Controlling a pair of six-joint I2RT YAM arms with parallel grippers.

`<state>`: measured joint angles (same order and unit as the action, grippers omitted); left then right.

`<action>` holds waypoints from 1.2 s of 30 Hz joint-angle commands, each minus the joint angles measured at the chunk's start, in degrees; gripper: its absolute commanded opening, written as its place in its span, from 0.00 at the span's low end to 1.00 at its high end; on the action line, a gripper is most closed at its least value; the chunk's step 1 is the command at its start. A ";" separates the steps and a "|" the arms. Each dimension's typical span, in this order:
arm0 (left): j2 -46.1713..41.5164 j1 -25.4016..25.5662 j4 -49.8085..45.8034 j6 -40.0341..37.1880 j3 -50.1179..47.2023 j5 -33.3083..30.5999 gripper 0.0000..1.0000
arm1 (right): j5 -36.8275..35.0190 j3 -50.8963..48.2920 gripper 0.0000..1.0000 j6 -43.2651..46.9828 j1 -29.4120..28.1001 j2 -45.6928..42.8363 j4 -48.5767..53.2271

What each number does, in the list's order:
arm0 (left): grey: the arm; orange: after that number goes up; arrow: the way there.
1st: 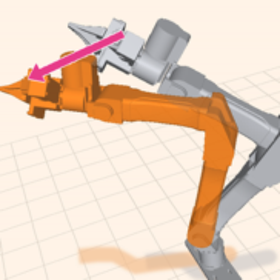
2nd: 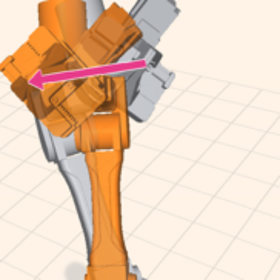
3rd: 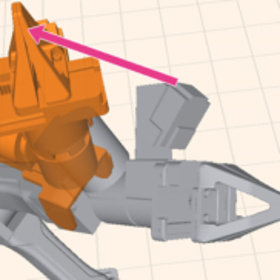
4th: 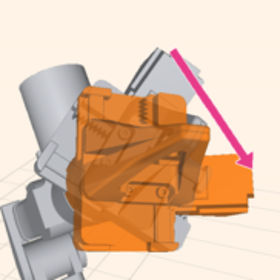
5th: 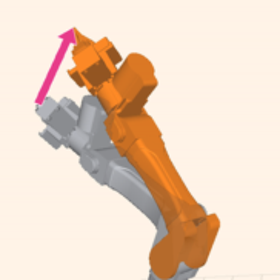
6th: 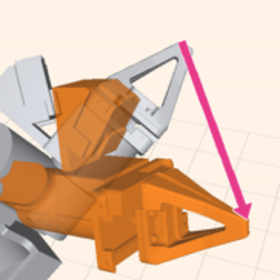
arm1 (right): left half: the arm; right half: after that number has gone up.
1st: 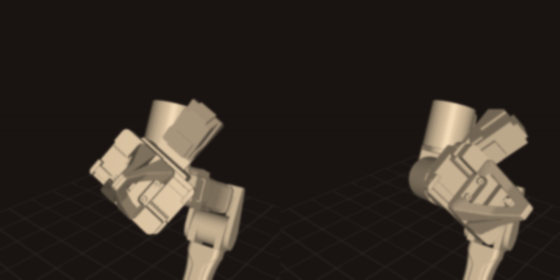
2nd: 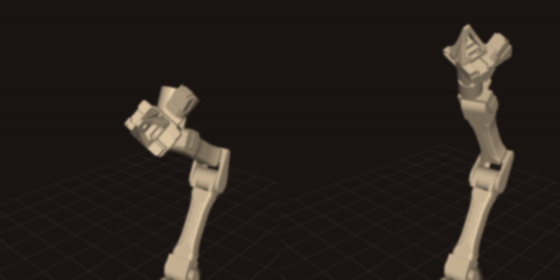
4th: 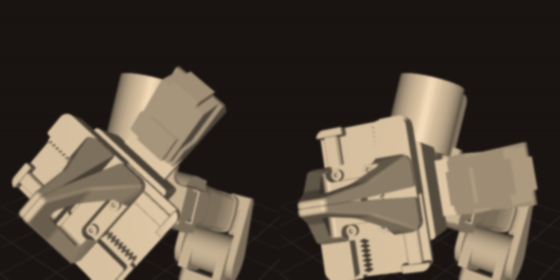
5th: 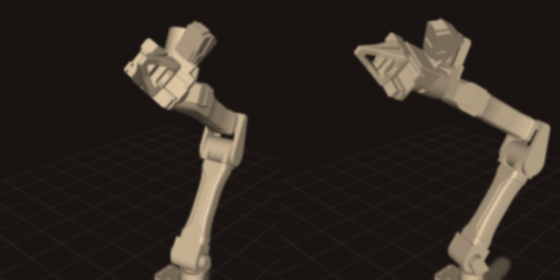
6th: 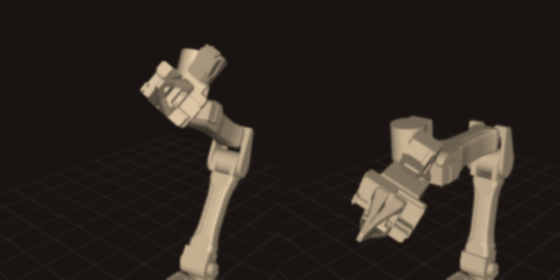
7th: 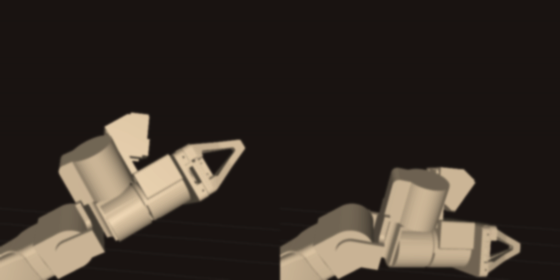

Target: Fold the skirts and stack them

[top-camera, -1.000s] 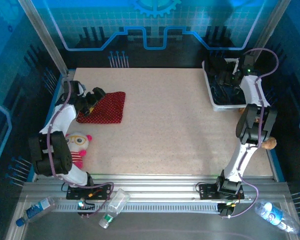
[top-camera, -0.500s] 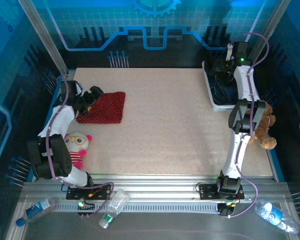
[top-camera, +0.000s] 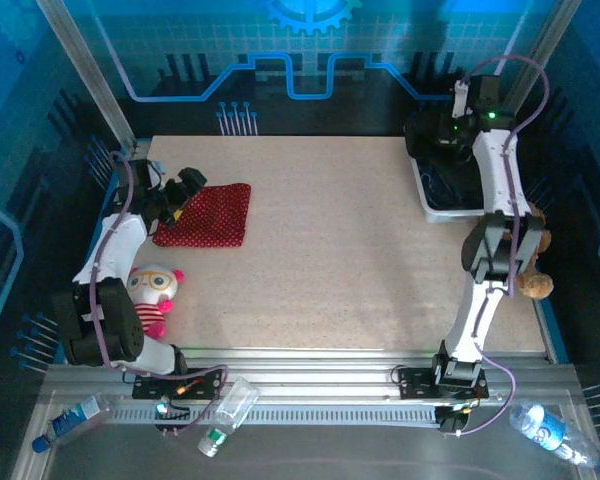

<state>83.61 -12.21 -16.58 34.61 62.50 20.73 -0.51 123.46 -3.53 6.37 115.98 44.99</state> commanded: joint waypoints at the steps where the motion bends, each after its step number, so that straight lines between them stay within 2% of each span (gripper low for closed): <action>1: -2.48 0.41 2.79 0.07 -0.63 4.95 0.99 | 9.70 -1.95 0.00 0.80 -2.86 -10.77 -2.50; 10: -4.75 7.52 2.21 -6.28 3.12 6.21 0.99 | 20.88 -0.54 0.00 2.35 -10.69 -20.75 -1.25; 14: -5.11 10.19 2.19 -8.52 4.24 6.04 0.99 | 25.89 1.03 0.00 1.75 -14.14 -21.68 -1.11; 21: -5.92 11.59 2.04 -10.45 4.56 6.87 0.99 | 33.32 1.37 0.00 5.17 -18.31 -20.97 0.01; 25: -6.01 11.63 1.21 -11.36 4.17 6.30 0.99 | 35.02 -5.20 0.00 9.70 -18.49 -21.32 -0.18; 29: -5.33 11.64 0.72 -11.59 3.46 6.60 0.99 | 39.73 -18.84 0.00 21.17 -18.82 -22.40 2.22; 34: -4.01 11.85 -0.37 -11.89 3.20 6.54 0.99 | 36.07 -37.26 0.00 31.15 -19.80 -24.84 1.65; 35: -3.59 11.93 -0.47 -11.93 3.31 6.63 0.99 | 35.27 -39.77 0.02 32.34 -19.75 -25.37 1.72; 36: -3.23 12.01 -0.70 -11.93 3.53 6.65 0.99 | 33.93 -41.55 0.19 32.70 -19.81 -25.81 2.02</action>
<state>79.29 -0.89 -15.38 24.64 65.49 26.00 34.09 84.66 21.78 -12.71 93.45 46.22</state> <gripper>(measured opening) 0.989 0.142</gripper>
